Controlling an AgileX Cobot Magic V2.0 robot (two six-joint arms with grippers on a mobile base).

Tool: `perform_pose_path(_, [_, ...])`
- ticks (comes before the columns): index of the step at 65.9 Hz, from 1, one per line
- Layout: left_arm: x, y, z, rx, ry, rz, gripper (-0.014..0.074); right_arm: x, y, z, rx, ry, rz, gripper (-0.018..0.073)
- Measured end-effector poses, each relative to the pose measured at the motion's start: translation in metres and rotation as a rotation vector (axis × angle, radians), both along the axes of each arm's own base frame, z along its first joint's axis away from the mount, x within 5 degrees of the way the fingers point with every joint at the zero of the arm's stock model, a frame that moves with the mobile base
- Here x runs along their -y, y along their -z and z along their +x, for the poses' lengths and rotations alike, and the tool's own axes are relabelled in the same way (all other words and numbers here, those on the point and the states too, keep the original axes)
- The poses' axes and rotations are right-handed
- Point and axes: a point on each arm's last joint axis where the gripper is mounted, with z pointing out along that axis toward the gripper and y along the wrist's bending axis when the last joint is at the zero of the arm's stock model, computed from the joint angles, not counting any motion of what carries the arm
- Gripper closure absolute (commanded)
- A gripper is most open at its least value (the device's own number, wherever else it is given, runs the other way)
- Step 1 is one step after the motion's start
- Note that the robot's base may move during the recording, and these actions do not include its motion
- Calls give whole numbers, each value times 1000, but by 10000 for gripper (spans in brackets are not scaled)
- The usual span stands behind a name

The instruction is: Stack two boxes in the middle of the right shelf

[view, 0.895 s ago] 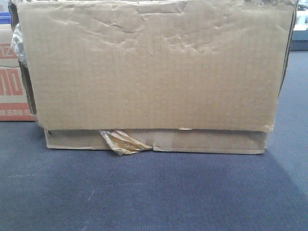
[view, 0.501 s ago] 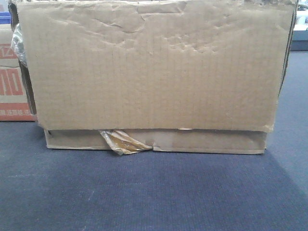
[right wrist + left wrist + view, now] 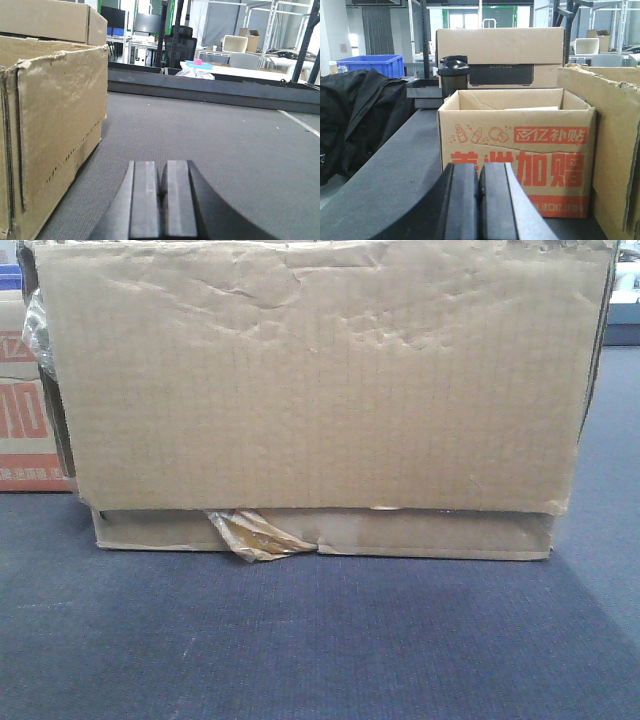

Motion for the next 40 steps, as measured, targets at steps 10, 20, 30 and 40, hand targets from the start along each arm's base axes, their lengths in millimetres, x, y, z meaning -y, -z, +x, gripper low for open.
perform_pose_path(10, [0, -3, 0, 39, 5, -14, 707, 0, -2, 0, 17, 1, 1, 721])
perform_pose_path(20, [1, -14, -3, 137, 13, -32, 707, 0, -8, -1, 66, 4, 4, 721])
perform_pose_path(30, [1, -53, -13, 227, 13, -32, 707, 1, -48, -10, 177, 3, 11, 721])
perform_pose_path(40, [1, -112, -23, 244, 3, -17, 707, 2, -105, -28, 279, -2, 16, 720])
